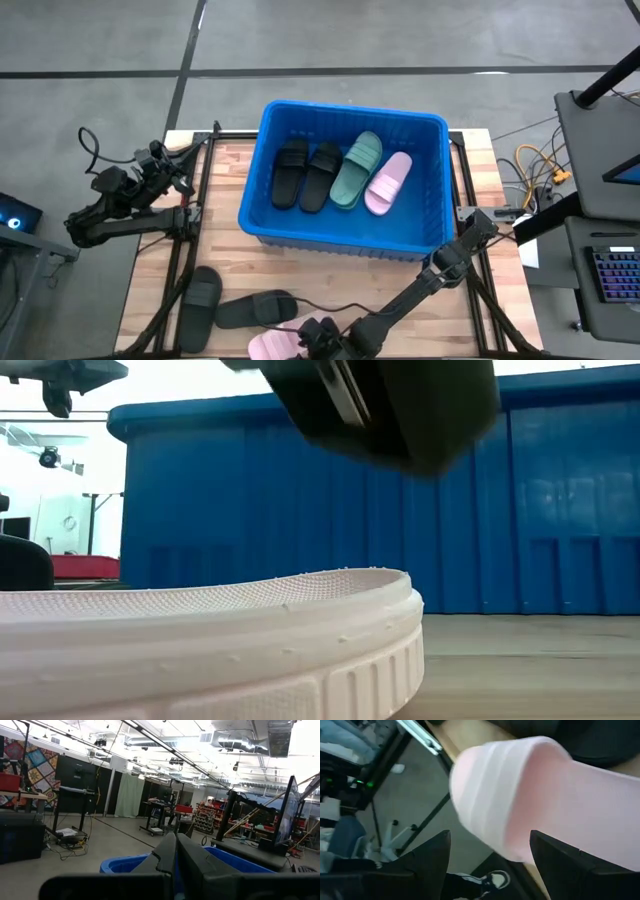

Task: Pick and place slides into bin
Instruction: Put the pink slide into the blue bin

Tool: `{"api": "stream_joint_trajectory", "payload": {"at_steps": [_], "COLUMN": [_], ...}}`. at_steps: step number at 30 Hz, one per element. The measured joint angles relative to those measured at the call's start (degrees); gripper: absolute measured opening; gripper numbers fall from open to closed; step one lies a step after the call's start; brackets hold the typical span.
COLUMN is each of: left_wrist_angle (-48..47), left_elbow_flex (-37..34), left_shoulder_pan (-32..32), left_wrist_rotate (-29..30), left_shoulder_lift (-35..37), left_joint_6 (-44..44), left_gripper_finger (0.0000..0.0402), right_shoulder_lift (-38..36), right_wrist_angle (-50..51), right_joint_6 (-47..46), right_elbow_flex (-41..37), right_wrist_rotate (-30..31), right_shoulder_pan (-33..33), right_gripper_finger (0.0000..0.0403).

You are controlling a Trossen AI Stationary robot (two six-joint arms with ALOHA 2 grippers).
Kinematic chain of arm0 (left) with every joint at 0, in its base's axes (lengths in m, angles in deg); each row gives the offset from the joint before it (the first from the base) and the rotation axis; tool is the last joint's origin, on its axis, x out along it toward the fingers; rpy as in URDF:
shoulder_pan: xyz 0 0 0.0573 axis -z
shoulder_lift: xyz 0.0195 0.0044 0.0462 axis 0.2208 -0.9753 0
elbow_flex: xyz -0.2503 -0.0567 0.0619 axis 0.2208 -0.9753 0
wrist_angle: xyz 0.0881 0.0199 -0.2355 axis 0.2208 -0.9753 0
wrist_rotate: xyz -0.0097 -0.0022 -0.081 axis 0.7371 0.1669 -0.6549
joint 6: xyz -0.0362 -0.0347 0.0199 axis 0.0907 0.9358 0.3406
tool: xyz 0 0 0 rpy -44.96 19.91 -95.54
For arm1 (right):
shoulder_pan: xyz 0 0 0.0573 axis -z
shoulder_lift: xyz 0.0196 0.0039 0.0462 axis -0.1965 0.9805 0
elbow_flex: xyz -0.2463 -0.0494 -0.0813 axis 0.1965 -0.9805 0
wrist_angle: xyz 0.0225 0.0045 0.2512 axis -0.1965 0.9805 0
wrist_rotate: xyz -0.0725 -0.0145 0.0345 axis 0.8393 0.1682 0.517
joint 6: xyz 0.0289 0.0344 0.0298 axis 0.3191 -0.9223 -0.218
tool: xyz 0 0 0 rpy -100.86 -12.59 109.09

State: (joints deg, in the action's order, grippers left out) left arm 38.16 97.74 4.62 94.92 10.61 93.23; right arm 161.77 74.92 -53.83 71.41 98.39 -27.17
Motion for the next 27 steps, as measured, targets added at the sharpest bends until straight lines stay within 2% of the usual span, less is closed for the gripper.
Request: {"api": "stream_joint_trajectory", "payload": {"at_steps": [6,11,22,27], "left_wrist_angle": [0.0,0.0,0.0,0.0], "left_elbow_flex": [0.0,0.0,0.0,0.0], "left_shoulder_pan": [0.0,0.0,0.0,0.0], "left_wrist_rotate": [0.0,0.0,0.0,0.0], "left_shoulder_lift": [0.0,0.0,0.0,0.0], "left_joint_6": [0.0,0.0,0.0,0.0], "left_gripper_finger": [0.0,0.0,0.0,0.0], "right_shoulder_lift": [0.0,0.0,-0.1,-0.2], "right_wrist_angle": [-1.4,-11.4,-13.1,-13.5], "right_joint_6": [-1.2,2.5,2.0,2.2], "right_elbow_flex": [-4.0,-7.5,-9.1,-9.4], "right_wrist_rotate": [2.4,2.0,2.2,2.2], "right_shoulder_pan": [-0.1,0.2,0.9,1.3], "right_gripper_finger": [0.0263,0.0263,0.0262,0.0236]}}
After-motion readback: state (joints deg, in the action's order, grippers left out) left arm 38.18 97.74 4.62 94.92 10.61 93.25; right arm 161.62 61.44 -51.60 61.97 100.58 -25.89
